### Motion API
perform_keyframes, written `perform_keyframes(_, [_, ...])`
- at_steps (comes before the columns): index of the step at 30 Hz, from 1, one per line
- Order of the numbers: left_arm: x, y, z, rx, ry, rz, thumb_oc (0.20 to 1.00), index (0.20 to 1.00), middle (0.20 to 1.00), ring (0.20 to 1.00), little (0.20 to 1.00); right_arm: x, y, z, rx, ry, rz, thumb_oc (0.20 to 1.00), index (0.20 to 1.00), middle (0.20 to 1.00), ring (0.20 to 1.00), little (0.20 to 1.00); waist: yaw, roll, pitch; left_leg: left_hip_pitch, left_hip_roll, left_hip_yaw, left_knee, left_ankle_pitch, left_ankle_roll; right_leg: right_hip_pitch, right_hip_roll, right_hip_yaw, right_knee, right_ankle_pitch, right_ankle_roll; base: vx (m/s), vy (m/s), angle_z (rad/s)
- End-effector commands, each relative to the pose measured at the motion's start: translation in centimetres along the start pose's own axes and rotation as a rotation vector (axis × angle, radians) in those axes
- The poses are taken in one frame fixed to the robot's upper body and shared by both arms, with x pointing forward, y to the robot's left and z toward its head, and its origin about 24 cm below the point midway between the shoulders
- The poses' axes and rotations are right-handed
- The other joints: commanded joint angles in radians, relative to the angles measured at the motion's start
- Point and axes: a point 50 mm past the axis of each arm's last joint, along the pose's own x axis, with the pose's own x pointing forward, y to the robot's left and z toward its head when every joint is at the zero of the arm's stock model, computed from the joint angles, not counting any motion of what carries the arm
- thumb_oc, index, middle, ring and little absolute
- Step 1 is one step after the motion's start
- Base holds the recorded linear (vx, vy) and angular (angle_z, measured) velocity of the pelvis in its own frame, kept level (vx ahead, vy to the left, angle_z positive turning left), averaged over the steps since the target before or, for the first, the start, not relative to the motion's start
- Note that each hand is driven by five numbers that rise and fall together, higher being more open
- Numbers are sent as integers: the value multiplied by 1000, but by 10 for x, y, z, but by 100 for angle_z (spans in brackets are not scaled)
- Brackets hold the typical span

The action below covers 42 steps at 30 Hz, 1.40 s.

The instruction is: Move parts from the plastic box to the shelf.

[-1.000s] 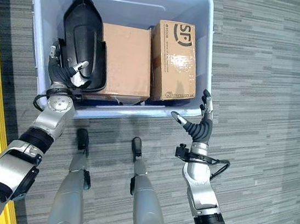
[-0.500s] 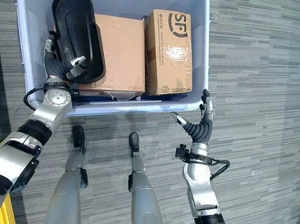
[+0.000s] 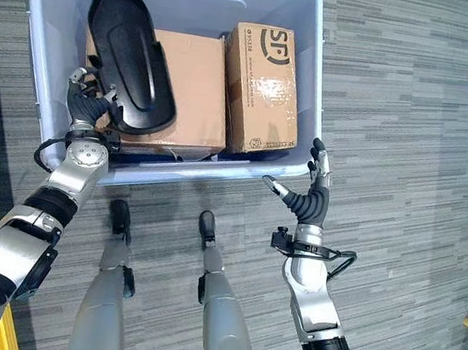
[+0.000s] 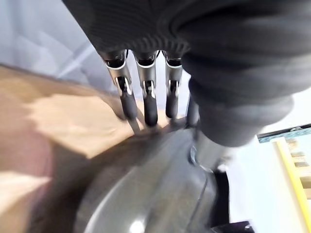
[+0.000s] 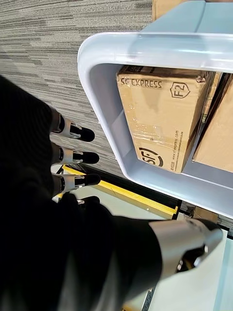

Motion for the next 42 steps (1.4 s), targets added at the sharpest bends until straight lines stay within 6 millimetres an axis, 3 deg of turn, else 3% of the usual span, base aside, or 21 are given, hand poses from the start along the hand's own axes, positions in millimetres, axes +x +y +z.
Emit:
perform_keyframes(1, [5,-3,7,47,-40,-11,200,200,200,200,200,6,-26,22,-27,-137,-48,1000,1000,1000,1000,1000,-28,40,18,13,27,-2,63,-75,-17,61,-91,-56,56,-48,67,0,0,0])
perform_keyframes(25, [-5,-11,2,-45,-13,-9,200,200,200,200,200,3,-28,19,-25,-117,-50,1000,1000,1000,1000,1000,-20,49,14,2,20,-8,69,-77,-14,56,-90,-61,60,-52,63,0,0,0])
perform_keyframes(26, [-8,-12,1,-98,1,-3,360,360,360,360,360,3,-28,17,-26,-109,-51,1000,1000,1000,1000,1000,-16,50,14,3,19,-9,69,-78,-14,57,-91,-63,60,-53,62,0,0,0])
perform_keyframes(27, [-10,-14,1,-125,7,-1,1000,1000,1000,1000,1000,3,-28,17,-26,-107,-53,1000,1000,1000,1000,1000,-16,51,14,2,19,-10,70,-78,-14,57,-91,-64,60,-53,61,0,0,0])
perform_keyframes(42, [-42,-36,1,-472,97,22,1000,1000,1000,1000,1000,2,-22,10,-17,-50,-78,1000,1000,1000,1000,1000,14,62,15,26,10,-19,68,-80,-9,82,-95,-71,66,-66,51,0,0,0])
